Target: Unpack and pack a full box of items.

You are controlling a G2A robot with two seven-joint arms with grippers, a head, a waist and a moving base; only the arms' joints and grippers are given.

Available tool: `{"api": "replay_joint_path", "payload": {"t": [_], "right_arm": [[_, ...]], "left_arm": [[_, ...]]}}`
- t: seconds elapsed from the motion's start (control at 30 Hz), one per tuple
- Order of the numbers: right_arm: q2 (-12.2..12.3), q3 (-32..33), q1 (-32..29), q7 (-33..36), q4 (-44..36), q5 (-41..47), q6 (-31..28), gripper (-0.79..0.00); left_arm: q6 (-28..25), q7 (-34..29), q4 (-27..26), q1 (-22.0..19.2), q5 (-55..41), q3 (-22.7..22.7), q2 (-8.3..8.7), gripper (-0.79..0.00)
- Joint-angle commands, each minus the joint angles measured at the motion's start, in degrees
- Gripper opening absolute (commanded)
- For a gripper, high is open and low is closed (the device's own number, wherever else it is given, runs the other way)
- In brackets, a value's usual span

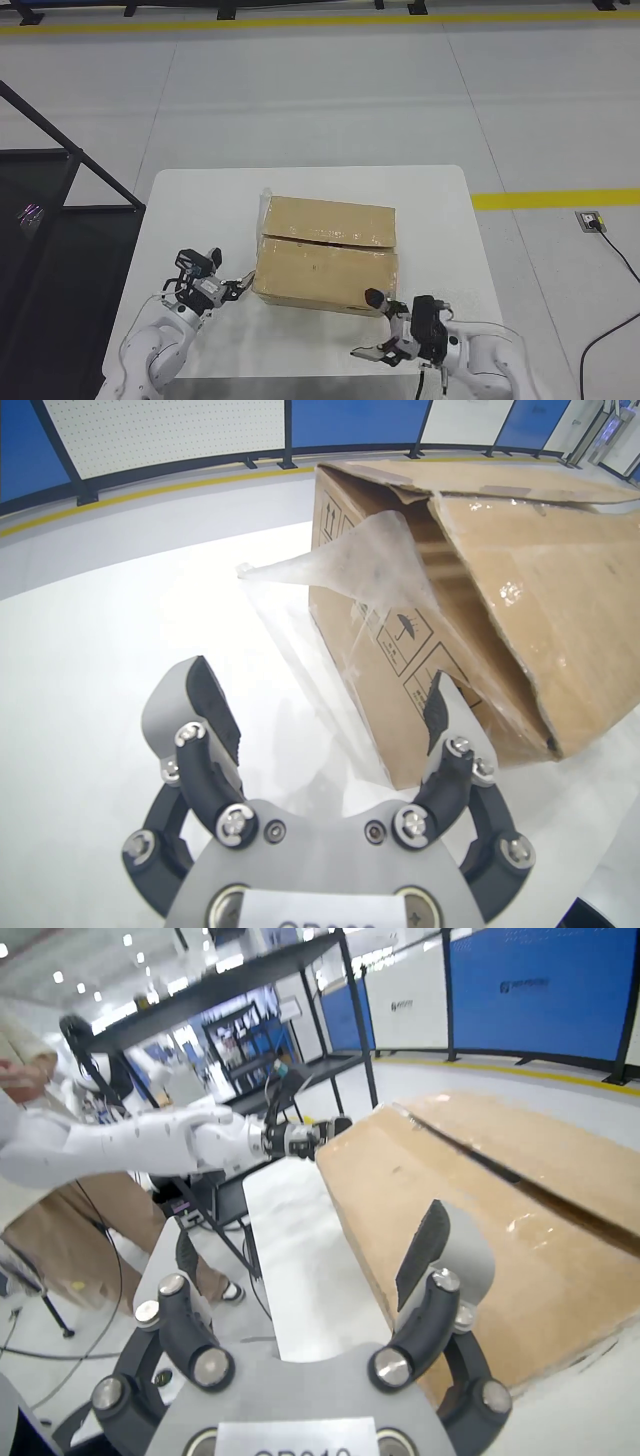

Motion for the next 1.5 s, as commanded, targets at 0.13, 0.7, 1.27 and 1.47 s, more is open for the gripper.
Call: {"api": "replay_joint_path", "payload": {"t": [0.13, 0.7, 1.27, 1.47], "right_arm": [[1.07, 0.39, -1.64, 3.09, 0.25, -4.31, 0.87, 0.000], [0.86, -5.27, 5.08, 15.02, 5.40, 0.28, 10.97, 0.000], [3.36, -4.24, 2.43, 5.50, 3.13, -3.90, 0.01, 0.000], [3.97, -3.08, 0.25, 3.97, 2.16, -5.15, 0.81, 0.000]], "left_arm": [[0.10, -0.14, 0.15, -0.36, 0.12, 0.33, 0.01, 0.000], [0.20, -0.04, 0.51, -0.88, 0.15, 0.91, 0.07, 0.000], [8.74, 0.90, 8.48, -10.09, 3.22, 6.61, -1.49, 0.000], [14.46, 3.98, 11.52, -13.31, 8.01, 9.97, -2.38, 0.000]]}}
